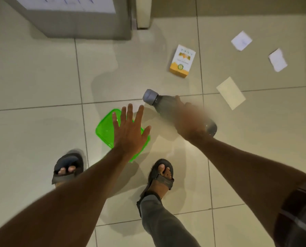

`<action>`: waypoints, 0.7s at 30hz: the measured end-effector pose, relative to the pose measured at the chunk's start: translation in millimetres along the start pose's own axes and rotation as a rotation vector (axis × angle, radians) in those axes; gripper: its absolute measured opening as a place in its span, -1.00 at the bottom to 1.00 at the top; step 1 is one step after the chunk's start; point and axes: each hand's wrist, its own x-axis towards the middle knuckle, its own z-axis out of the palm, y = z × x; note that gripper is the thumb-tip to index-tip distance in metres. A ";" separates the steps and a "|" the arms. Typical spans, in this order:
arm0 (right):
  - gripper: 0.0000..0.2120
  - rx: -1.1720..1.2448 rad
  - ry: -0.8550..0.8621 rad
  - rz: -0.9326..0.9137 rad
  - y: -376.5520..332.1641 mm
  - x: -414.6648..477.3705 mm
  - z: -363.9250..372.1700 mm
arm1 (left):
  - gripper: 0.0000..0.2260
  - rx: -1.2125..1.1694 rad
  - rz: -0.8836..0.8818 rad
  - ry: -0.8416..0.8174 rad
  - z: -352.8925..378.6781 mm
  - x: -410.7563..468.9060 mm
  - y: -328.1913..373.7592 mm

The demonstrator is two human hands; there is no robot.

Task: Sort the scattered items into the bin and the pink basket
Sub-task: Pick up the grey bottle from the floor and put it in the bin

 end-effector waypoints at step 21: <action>-0.07 0.253 0.254 0.102 -345.6 -104.4 -204.3 | -0.38 -0.003 -0.060 0.157 -286.7 -100.6 -235.4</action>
